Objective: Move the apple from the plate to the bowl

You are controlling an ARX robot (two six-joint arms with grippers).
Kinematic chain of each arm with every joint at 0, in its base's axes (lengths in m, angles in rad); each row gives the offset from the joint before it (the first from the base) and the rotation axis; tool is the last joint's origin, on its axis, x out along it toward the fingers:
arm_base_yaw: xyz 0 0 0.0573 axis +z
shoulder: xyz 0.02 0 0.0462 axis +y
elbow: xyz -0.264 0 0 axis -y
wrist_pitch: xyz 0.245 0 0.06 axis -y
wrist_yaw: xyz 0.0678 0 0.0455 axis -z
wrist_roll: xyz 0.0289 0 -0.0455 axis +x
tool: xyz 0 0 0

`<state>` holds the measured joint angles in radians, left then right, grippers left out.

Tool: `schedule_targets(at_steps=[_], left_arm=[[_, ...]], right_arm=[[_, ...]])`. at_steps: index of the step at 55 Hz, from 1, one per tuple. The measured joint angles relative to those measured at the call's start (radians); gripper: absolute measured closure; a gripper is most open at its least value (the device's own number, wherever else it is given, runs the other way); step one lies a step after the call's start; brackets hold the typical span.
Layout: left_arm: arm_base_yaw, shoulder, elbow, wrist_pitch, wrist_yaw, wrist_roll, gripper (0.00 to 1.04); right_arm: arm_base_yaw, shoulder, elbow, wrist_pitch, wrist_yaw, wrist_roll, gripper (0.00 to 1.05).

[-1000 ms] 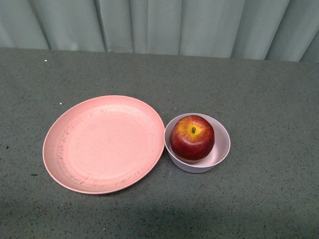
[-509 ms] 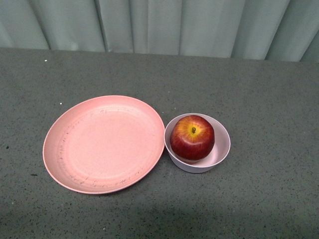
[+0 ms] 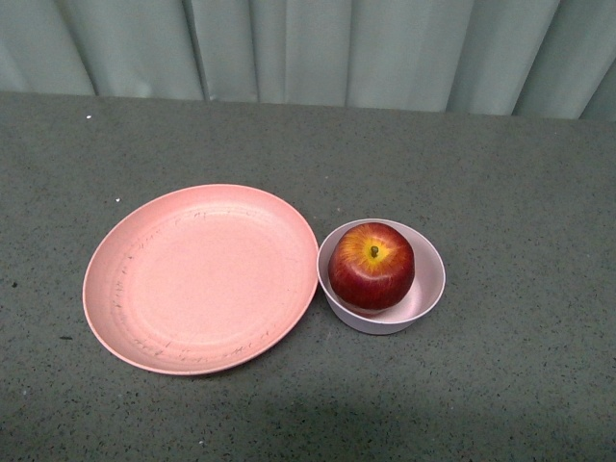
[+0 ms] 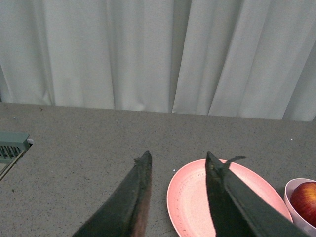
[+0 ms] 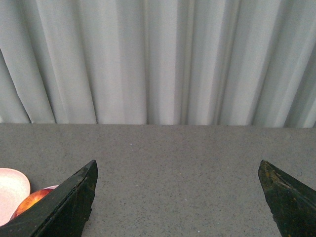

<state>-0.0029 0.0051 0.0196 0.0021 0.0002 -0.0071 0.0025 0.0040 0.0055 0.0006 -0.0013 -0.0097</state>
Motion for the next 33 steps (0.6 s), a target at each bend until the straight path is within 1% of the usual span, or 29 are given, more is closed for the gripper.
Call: schedule_targets(at_steps=[4,5,8,11,13,14,17,21,33], left_arm=[[0.0,0.0,0.0,0.0,0.0,0.0,0.56],[0.0,0.0,0.0,0.0,0.0,0.0,0.54],[0.0,0.0,0.0,0.0,0.0,0.0,0.43],[0.0,0.0,0.0,0.0,0.0,0.0,0.29],[0.0,0.0,0.0,0.0,0.0,0.0,0.22],[0.0,0.0,0.0,0.0,0.0,0.0,0.16],[0.0,0.0,0.0,0.0,0.0,0.001,0.05],[0.0,0.0,0.0,0.0,0.0,0.002,0.07],[0.0,0.0,0.0,0.0,0.0,0.003,0.07]], right_arm=[[0.0,0.0,0.0,0.0,0.0,0.0,0.09],[0.0,0.0,0.0,0.0,0.0,0.0,0.09],[0.0,0.0,0.0,0.0,0.0,0.0,0.09],[0.0,0.0,0.0,0.0,0.0,0.0,0.09],[0.0,0.0,0.0,0.0,0.0,0.0,0.09],[0.0,0.0,0.0,0.0,0.0,0.0,0.09],[0.0,0.0,0.0,0.0,0.0,0.0,0.09],[0.0,0.0,0.0,0.0,0.0,0.0,0.09],[0.0,0.0,0.0,0.0,0.0,0.0,0.09]])
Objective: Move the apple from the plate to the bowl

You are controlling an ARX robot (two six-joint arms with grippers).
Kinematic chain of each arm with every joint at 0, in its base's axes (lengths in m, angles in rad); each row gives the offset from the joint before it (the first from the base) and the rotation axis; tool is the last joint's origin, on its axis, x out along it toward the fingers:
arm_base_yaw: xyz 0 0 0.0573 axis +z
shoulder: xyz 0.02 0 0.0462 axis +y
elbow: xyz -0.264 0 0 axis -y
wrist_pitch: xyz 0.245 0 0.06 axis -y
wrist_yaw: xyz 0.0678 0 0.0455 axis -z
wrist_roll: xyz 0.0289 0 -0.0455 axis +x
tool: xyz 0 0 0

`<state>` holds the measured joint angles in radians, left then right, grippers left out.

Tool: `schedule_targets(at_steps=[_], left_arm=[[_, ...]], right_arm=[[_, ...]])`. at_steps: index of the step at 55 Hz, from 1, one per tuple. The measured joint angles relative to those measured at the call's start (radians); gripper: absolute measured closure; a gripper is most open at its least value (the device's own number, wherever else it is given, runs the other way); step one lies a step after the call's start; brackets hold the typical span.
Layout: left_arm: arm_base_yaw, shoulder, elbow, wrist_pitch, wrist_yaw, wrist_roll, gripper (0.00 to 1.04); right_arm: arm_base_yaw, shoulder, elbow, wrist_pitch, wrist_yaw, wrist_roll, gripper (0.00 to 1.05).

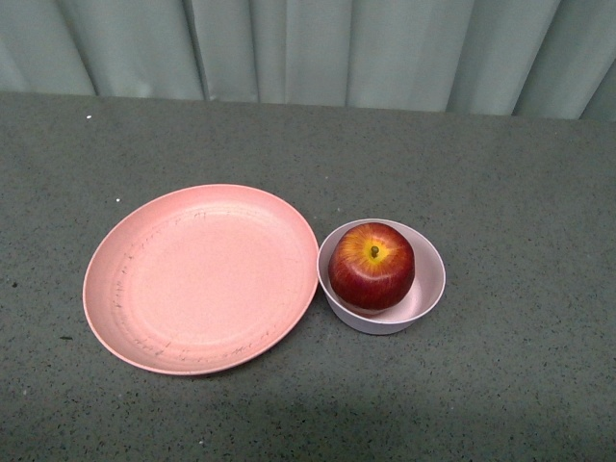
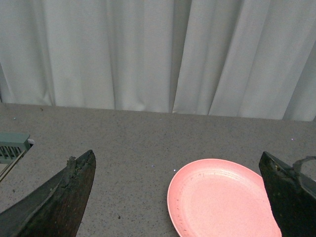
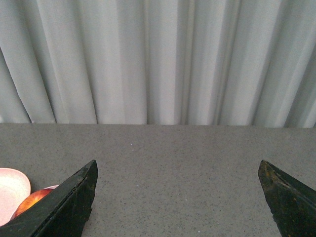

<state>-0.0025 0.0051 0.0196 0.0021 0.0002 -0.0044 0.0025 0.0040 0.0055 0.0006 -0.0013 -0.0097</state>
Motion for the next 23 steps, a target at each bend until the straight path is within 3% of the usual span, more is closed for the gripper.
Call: schedule_targets(at_steps=[23], left_arm=[[0.0,0.0,0.0,0.0,0.0,0.0,0.07]], right_arm=[[0.0,0.0,0.0,0.0,0.0,0.0,0.09]])
